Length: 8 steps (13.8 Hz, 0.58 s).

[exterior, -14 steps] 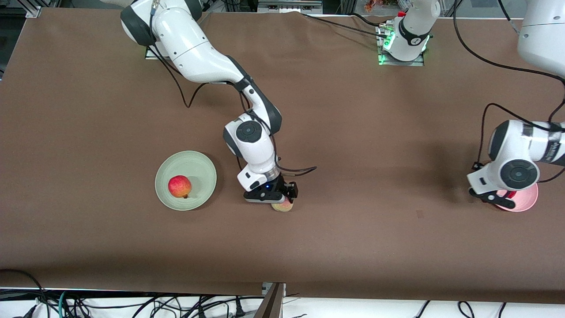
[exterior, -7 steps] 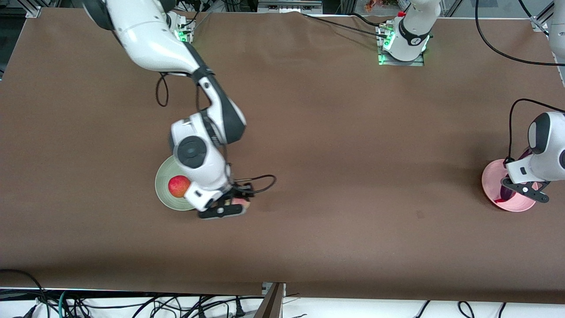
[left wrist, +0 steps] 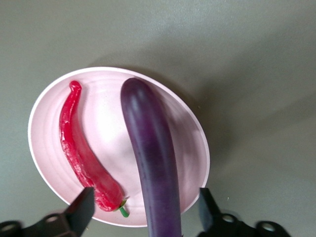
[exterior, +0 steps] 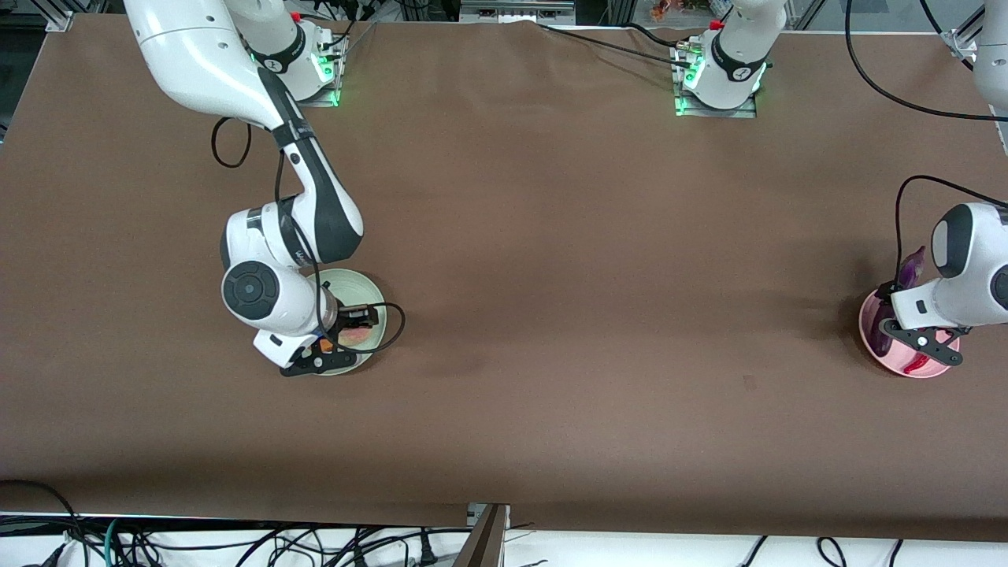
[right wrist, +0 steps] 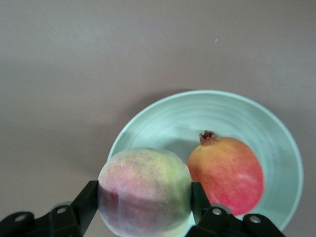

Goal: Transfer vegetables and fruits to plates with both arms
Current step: 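Lower the eggplant onto the pink plate while the right gripper lowers the peach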

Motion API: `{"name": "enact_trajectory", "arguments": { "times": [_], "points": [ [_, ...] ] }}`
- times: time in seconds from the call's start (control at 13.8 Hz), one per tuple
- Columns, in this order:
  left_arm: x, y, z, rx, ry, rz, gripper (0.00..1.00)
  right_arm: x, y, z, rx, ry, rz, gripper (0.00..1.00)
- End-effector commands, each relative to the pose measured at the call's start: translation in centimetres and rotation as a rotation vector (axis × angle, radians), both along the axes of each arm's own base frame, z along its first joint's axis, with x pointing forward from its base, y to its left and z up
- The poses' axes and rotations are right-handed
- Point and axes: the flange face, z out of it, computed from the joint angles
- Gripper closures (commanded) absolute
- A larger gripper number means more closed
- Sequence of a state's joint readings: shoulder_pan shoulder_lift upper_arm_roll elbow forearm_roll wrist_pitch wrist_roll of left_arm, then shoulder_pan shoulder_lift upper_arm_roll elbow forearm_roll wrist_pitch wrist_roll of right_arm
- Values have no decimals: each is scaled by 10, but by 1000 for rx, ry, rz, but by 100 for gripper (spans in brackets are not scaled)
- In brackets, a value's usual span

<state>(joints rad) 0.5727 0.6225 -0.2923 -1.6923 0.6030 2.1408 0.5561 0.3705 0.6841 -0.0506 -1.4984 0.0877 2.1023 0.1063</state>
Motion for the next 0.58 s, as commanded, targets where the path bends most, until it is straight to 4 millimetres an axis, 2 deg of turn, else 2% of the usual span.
{"name": "enact_trajectory", "arguments": {
  "times": [0.0,0.07,0.15,0.22,0.29,0.51],
  "points": [
    [9,-35,48,-15,5,-60,0,-20,-1,-10,45,-11,-28,59],
    [12,-55,72,-10,10,-77,0,-23,-2,-18,55,-11,-42,53],
    [16,-76,93,-16,15,-92,0,-25,-4,-25,54,-14,-45,36],
    [18,-93,120,-34,14,-85,0,-26,-4,-24,53,-11,-46,12],
    [17,-108,145,-70,21,-55,0,-25,-3,-18,55,-14,-50,1],
    [18,-156,218,-254,43,-7,0,-26,0,36,60,-17,-104,1]
  ]
}}
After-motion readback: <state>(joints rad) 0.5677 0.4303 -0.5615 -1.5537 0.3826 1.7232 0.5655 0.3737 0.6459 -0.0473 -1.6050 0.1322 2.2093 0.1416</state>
